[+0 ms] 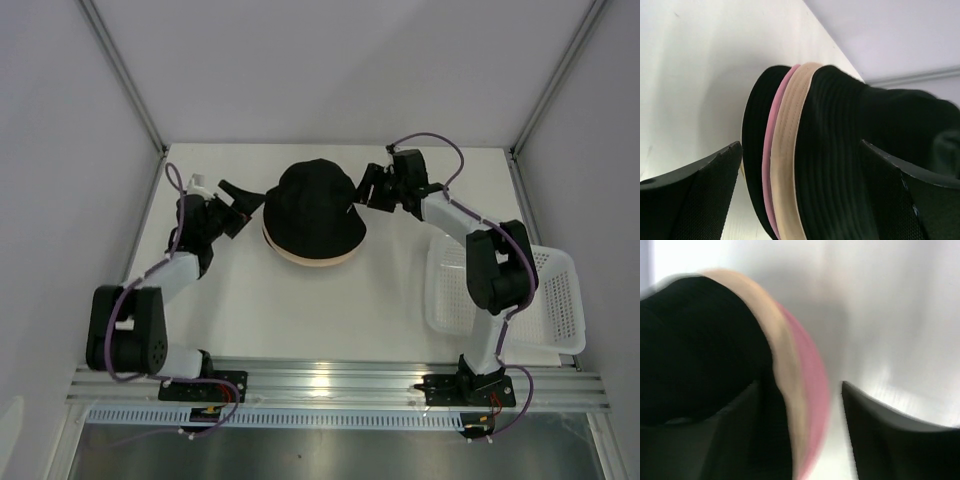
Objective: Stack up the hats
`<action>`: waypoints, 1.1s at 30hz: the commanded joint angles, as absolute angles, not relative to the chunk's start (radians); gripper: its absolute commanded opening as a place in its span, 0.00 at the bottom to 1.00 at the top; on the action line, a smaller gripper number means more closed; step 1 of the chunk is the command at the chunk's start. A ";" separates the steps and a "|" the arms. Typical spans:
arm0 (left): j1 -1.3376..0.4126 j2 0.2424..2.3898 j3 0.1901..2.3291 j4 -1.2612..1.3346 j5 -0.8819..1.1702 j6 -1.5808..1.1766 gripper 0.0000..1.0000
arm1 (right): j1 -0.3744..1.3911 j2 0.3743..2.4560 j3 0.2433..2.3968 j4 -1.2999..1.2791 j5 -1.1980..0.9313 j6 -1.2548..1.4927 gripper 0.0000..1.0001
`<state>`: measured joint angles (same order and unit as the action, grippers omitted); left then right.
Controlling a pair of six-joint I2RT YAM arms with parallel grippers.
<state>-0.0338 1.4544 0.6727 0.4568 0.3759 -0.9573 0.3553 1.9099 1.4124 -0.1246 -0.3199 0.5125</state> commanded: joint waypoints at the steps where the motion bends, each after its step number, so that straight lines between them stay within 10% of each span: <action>1: -0.017 1.284 0.722 0.150 0.203 -0.894 1.00 | 0.357 1.847 1.370 -0.173 -0.262 0.473 0.74; 4: -0.015 1.155 0.768 -0.122 0.121 -0.822 0.99 | 0.341 1.780 1.390 -0.224 -0.212 0.439 0.99; 14: -0.014 0.783 1.005 -0.650 0.107 -0.525 1.00 | 0.109 1.568 1.626 -0.523 -0.028 0.330 0.99; 22: -0.014 0.427 0.793 -0.605 0.204 -0.459 0.99 | 0.048 1.162 1.176 -0.263 0.042 0.236 0.99; 33: -0.014 0.526 0.824 -0.489 0.159 -0.341 1.00 | 0.049 1.026 0.966 -0.158 0.077 0.271 1.00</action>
<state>-0.0216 0.4843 0.7864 -0.5495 0.1665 -0.4011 0.0467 1.0229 0.9573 -0.2272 0.0391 0.2691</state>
